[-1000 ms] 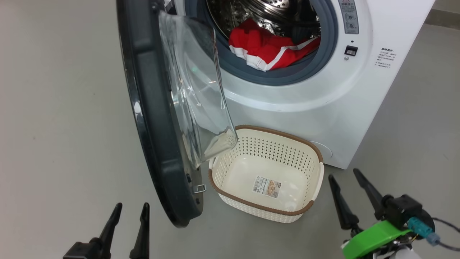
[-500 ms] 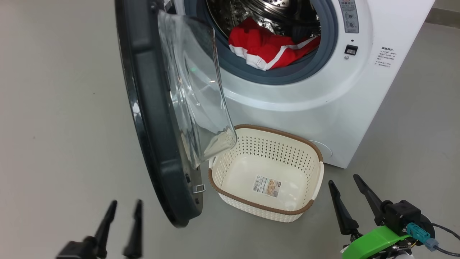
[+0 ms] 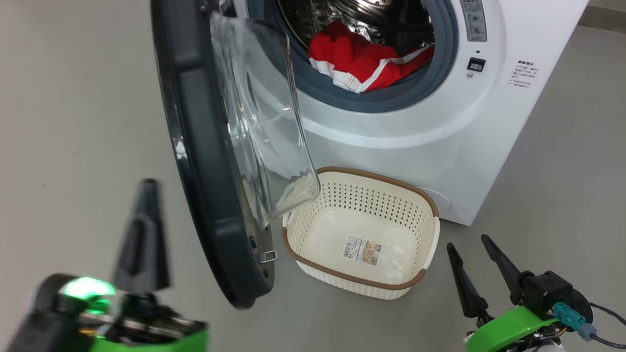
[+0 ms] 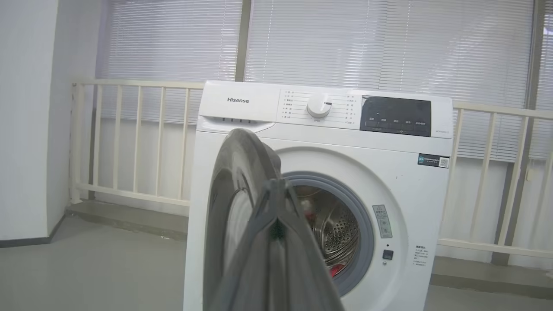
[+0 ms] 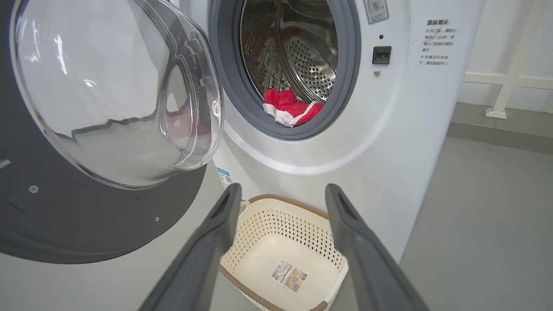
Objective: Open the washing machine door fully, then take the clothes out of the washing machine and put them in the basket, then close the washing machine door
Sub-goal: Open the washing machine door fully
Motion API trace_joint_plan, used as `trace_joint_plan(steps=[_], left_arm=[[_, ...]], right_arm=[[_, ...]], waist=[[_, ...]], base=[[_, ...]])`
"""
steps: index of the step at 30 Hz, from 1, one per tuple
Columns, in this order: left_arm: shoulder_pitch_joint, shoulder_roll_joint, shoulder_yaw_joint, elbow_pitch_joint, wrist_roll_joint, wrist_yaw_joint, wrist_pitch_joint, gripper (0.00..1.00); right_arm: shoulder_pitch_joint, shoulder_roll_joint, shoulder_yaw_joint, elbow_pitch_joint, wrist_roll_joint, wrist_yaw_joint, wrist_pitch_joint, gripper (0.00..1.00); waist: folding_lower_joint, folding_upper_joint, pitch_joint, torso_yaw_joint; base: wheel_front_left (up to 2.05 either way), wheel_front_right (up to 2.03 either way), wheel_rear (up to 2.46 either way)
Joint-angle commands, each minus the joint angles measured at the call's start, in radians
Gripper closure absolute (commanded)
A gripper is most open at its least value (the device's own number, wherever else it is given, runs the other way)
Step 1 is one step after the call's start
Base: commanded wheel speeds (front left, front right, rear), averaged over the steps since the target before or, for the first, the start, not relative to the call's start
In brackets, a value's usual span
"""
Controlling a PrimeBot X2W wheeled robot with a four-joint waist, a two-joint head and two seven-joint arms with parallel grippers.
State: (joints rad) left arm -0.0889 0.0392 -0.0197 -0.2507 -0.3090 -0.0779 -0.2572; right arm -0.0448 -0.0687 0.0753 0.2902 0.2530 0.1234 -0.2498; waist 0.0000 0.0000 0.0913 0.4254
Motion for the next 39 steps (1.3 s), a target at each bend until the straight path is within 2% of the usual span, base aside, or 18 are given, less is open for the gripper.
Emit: trace_joint_plan(steps=[1,4,7,11,14,18,24,39], left_arm=[[-0.024,0.011,-0.015,-0.05,-0.001,0.006,-0.005,1.0],[-0.009,0.011,-0.115,-0.07,-0.004,0.001,-0.005,1.0],[0.009,0.011,-0.2,-0.033,-0.014,-0.003,-0.005,1.0],[0.032,0.011,-0.274,0.091,-0.041,-0.009,-0.005,1.0],[0.03,0.011,-0.291,0.208,-0.046,-0.013,-0.005,1.0],[0.001,0.011,-0.27,0.32,-0.065,-0.012,-0.005,1.0],[-0.031,0.011,-0.214,0.383,-0.083,-0.004,-0.005,1.0],[0.008,0.011,-0.071,0.384,-0.047,-0.004,-0.005,1.0]], right_arm=[[-0.021,-0.004,0.02,-0.03,-0.008,0.007,-0.012,0.0],[-0.026,-0.005,0.022,-0.034,-0.01,0.007,-0.012,0.0],[-0.03,-0.005,0.024,-0.038,-0.013,0.007,-0.012,0.0],[-0.033,-0.004,0.027,-0.042,-0.014,0.007,-0.012,0.0],[-0.034,-0.002,0.028,-0.045,-0.014,0.007,-0.012,0.0],[-0.034,-0.002,0.026,-0.047,-0.014,0.007,-0.012,0.0],[-0.029,0.0,0.024,-0.048,-0.016,0.007,-0.012,0.0],[-0.012,0.003,0.031,-0.046,-0.015,0.007,-0.012,0.0]], waist=[[0.0,0.0,0.002,-0.002],[0.0,0.0,0.005,-0.006],[0.0,0.0,0.006,-0.011],[0.0,0.0,0.005,-0.021],[0.0,0.0,0.005,-0.027],[0.0,0.0,0.007,-0.029],[0.0,0.0,0.004,-0.03],[0.0,0.0,-0.01,-0.007]], base=[[0.0,0.0,0.0],[0.0,0.0,0.0],[0.0,0.0,0.0],[0.0,0.0,0.0],[0.0,0.0,0.0],[0.0,0.0,0.0],[0.0,0.0,0.0],[0.0,0.0,0.0]])
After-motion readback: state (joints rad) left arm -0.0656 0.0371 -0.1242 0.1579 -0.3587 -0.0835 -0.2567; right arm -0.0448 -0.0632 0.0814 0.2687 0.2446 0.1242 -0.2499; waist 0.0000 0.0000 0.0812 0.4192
